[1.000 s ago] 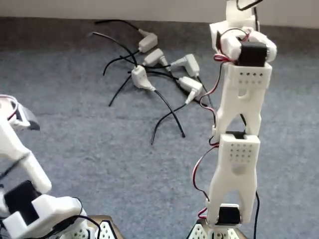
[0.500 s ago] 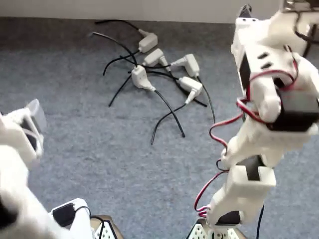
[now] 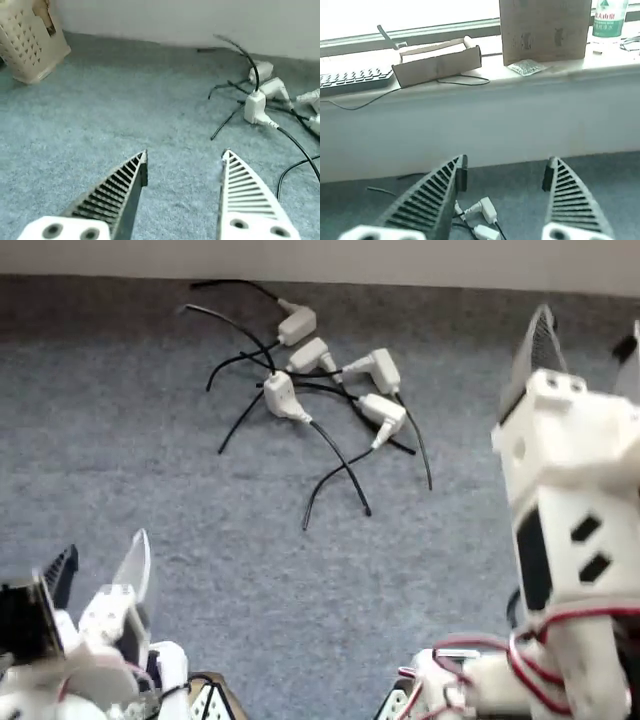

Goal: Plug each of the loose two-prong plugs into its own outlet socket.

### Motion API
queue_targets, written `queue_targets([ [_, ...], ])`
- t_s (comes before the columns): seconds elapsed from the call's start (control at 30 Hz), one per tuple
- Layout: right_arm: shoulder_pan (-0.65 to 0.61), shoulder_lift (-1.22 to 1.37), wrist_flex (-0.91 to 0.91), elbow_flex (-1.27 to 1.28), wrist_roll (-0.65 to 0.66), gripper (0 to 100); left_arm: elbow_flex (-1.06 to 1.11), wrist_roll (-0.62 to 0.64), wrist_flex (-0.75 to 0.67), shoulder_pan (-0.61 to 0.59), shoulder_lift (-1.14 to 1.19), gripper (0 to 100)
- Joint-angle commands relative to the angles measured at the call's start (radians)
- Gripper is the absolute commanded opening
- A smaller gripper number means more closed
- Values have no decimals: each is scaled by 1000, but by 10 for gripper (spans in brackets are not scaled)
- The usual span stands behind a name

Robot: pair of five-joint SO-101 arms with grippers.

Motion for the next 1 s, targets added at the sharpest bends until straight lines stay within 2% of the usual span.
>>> queue_targets([
  [0.0, 5, -320, 35, 487, -2, 242, 176, 6, -25, 35, -166, 242],
  [0.1, 5, -475, -4, 776, 3, 242, 318, 5, -81, 96, -249, 242],
  [0.17, 5, -562, -45, 947, 54, 242, 375, 5, -91, 133, -265, 242],
  [0.27, 5, -671, -90, 1185, 137, 242, 386, 5, -94, 197, -266, 239],
  [0.47, 5, -880, -160, 1595, 146, 241, 438, 0, -147, 369, -266, 239],
  [0.63, 5, -1090, -240, 1929, 144, 237, 659, 2, -255, 381, -275, 238],
  [0.73, 10, -1247, -289, 2103, 150, 170, 760, 2, -264, 381, -277, 238],
  [0.8, 10, -1354, -329, 2120, 169, 122, 774, 0, -264, 380, -277, 229],
  [0.9, 5, -1468, -335, 2157, 262, 118, 773, -2, -265, 380, -277, 168],
  [0.97, 5, -1445, -343, 2224, 296, 117, 780, -2, -281, 380, -277, 112],
])
